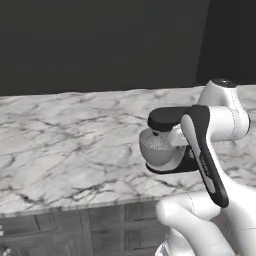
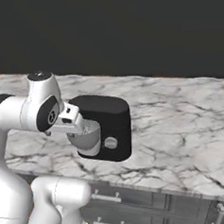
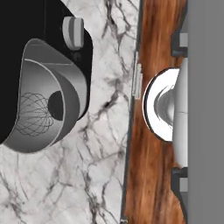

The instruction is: Navigate to the stand mixer.

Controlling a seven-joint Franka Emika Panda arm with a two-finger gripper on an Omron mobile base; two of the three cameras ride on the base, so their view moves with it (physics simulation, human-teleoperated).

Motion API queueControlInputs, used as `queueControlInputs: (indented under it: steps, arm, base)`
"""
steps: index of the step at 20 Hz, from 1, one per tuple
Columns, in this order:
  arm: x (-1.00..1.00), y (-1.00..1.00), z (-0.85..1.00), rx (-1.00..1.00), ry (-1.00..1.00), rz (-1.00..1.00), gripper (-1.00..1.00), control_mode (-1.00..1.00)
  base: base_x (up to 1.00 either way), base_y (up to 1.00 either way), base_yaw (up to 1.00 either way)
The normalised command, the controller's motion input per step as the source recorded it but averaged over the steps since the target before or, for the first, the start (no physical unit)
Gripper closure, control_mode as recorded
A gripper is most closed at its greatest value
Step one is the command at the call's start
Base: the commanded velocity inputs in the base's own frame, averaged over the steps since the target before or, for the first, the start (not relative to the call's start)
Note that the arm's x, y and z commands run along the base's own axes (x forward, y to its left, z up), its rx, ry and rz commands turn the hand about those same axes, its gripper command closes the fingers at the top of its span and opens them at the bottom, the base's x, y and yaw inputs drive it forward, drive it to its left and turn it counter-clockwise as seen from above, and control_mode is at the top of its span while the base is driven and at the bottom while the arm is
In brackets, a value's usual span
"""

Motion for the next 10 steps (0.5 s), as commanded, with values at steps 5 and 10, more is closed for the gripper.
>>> queueControlInputs:
  steps: [5, 10]
  arm:
    - [0.00, 0.00, 0.00, 0.00, 0.00, 0.00, -1.00, 1.00]
    - [0.00, 0.00, 0.00, 0.00, 0.00, 0.00, -1.00, 1.00]
  base:
    - [0.13, 0.00, -0.35]
    - [0.38, -0.22, -0.10]
